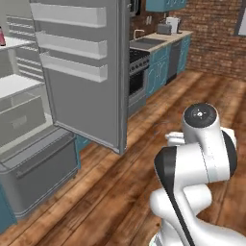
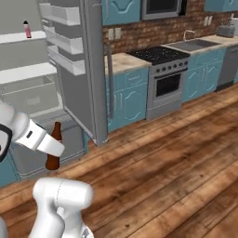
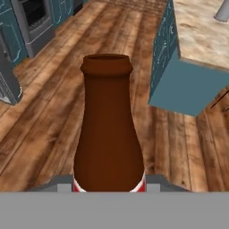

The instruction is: Open the fridge, grab two sodas, and place both sodas inside the bowl with ice on the dining counter.

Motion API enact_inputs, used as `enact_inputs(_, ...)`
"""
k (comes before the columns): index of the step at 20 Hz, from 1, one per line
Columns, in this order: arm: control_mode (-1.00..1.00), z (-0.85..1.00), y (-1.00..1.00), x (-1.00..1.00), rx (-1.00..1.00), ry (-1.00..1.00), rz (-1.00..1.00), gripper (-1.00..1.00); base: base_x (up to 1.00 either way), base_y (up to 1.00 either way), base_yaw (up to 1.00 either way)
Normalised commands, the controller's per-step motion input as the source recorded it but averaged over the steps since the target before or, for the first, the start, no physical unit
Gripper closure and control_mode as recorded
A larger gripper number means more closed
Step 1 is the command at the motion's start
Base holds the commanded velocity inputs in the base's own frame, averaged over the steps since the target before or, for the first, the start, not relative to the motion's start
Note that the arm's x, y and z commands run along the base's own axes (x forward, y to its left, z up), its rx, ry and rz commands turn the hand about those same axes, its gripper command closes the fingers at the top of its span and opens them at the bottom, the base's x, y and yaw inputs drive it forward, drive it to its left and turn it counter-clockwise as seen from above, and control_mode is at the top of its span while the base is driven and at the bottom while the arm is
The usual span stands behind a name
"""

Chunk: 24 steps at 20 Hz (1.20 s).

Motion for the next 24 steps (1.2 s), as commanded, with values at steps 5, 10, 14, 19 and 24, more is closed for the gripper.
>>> enact_inputs(5,1.0,0.0,0.0,0.0,0.0,0.0,0.0,1.0,-0.04,-0.48,-0.47)
enact_inputs(10,1.0,0.0,0.0,0.0,0.0,0.0,0.0,1.0,0.0,-0.68,-0.4)
enact_inputs(14,1.0,0.0,0.0,0.0,0.0,0.0,0.0,1.0,-0.07,-0.98,-0.23)
enact_inputs(19,1.0,0.0,0.0,0.0,0.0,0.0,0.0,1.0,-0.21,-1.0,-0.17)
enact_inputs(24,1.0,0.0,0.0,0.0,0.0,0.0,0.0,1.0,-0.31,-1.0,-0.12)
